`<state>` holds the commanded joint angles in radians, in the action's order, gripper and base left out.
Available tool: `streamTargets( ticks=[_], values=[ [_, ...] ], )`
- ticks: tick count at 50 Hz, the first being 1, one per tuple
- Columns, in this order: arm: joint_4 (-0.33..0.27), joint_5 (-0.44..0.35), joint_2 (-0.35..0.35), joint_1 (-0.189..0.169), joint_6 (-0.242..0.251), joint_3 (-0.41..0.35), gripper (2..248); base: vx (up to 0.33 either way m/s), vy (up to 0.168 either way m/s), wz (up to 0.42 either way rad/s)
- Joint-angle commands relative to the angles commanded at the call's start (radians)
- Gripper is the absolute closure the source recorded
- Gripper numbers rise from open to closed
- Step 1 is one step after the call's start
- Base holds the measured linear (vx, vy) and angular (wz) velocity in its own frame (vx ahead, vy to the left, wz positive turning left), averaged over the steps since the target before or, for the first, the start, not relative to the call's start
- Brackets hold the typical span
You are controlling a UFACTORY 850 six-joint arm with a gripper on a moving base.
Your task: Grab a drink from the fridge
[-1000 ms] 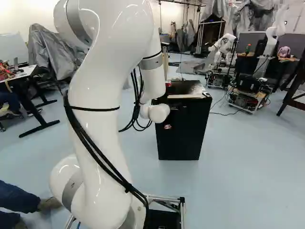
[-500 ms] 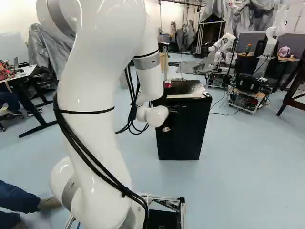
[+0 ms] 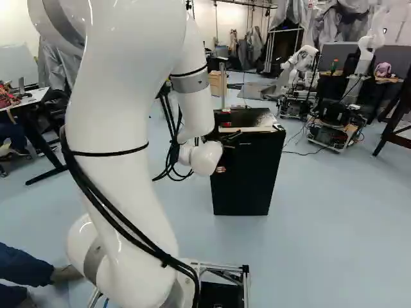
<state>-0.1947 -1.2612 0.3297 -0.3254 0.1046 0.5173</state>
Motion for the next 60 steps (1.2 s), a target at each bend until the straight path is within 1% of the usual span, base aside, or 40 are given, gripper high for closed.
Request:
streamTargets(
  ticks=[8, 15, 31, 42, 60],
  values=[
    [0.023, -0.056, 0.022, 0.022, 0.0, 0.028, 3, 0.0, 0.0, 0.0],
    [0.039, -0.09, 0.045, 0.042, 0.0, 0.056, 3, 0.0, 0.0, 0.0],
    [0.045, -0.105, 0.104, 0.079, 0.0, 0.132, 3, 0.0, 0.0, 0.0],
    [0.045, -0.096, 0.153, 0.087, 0.0, 0.197, 3, 0.0, 0.0, 0.0],
    [0.045, -0.065, 0.235, 0.078, 0.0, 0.307, 3, 0.0, 0.0, 0.0]
  ],
)
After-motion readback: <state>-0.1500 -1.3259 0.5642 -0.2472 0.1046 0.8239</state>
